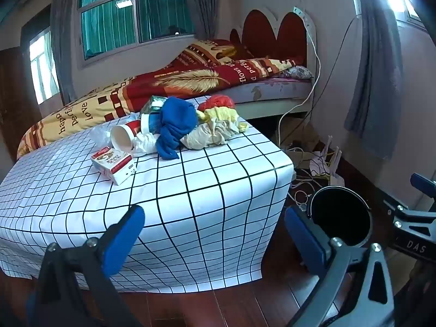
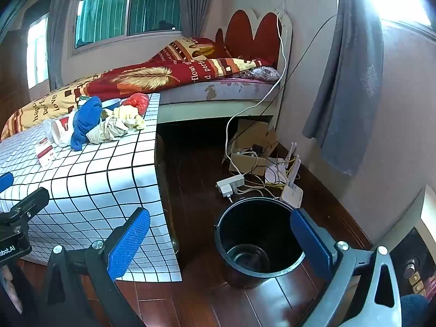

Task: Collect trash

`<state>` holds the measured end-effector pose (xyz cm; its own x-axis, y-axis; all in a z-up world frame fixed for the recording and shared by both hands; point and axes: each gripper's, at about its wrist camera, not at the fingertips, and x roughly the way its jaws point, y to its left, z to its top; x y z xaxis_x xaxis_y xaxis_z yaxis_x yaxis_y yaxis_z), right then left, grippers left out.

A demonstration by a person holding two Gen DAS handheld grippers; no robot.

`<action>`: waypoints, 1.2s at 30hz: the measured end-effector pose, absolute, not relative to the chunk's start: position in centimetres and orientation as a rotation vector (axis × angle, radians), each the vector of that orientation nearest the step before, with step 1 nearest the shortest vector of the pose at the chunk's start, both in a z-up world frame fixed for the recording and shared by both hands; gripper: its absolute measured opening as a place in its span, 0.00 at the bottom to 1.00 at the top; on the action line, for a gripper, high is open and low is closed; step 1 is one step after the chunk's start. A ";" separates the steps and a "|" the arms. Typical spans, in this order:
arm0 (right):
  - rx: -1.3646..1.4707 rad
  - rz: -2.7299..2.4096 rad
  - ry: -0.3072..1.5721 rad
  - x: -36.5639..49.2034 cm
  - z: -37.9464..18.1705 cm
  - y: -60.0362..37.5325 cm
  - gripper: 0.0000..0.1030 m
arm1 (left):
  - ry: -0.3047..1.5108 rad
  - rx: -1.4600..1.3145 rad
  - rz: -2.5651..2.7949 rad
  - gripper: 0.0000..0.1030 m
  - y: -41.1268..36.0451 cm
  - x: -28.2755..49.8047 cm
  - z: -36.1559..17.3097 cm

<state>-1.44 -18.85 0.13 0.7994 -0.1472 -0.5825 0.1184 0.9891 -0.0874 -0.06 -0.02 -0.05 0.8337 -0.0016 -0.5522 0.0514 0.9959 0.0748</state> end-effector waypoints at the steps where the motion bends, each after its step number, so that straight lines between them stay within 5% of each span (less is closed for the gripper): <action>1: -0.049 -0.143 0.628 -1.4 0.1 -18.8 1.00 | 0.588 0.084 -0.031 1.00 0.0 -0.1 -0.1; 36: -0.033 -0.143 0.624 -1.2 0.1 -18.8 1.00 | 0.608 0.077 -0.033 1.00 -0.4 0.2 -0.4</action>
